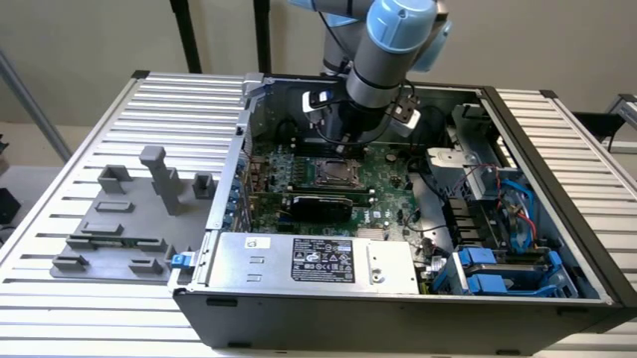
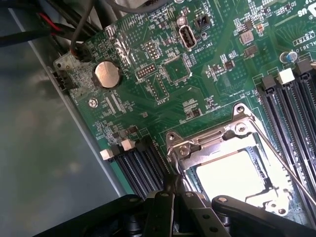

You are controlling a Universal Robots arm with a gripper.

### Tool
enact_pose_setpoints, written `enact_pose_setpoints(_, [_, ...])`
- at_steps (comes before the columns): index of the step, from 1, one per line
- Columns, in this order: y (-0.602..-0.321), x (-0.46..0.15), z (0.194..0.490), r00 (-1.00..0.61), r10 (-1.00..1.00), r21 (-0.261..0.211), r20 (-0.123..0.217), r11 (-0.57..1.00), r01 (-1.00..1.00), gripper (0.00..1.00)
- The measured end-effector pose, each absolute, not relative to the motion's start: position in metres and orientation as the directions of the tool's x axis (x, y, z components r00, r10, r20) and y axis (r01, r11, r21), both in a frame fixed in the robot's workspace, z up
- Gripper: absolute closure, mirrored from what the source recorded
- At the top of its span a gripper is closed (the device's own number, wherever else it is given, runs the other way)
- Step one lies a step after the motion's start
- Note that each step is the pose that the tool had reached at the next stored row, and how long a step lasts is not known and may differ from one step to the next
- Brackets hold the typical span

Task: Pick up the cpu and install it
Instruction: 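Install the first cpu locking lever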

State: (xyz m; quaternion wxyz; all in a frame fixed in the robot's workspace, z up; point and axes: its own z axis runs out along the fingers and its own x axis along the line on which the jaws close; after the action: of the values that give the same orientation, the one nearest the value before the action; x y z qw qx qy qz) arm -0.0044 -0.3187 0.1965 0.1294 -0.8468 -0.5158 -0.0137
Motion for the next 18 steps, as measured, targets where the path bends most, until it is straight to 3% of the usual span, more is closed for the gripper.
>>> enact_pose_setpoints(18, [-0.3271,-0.0011,0.1964,0.468,0.861,-0.227,0.2,-0.424,0.877,0.89])
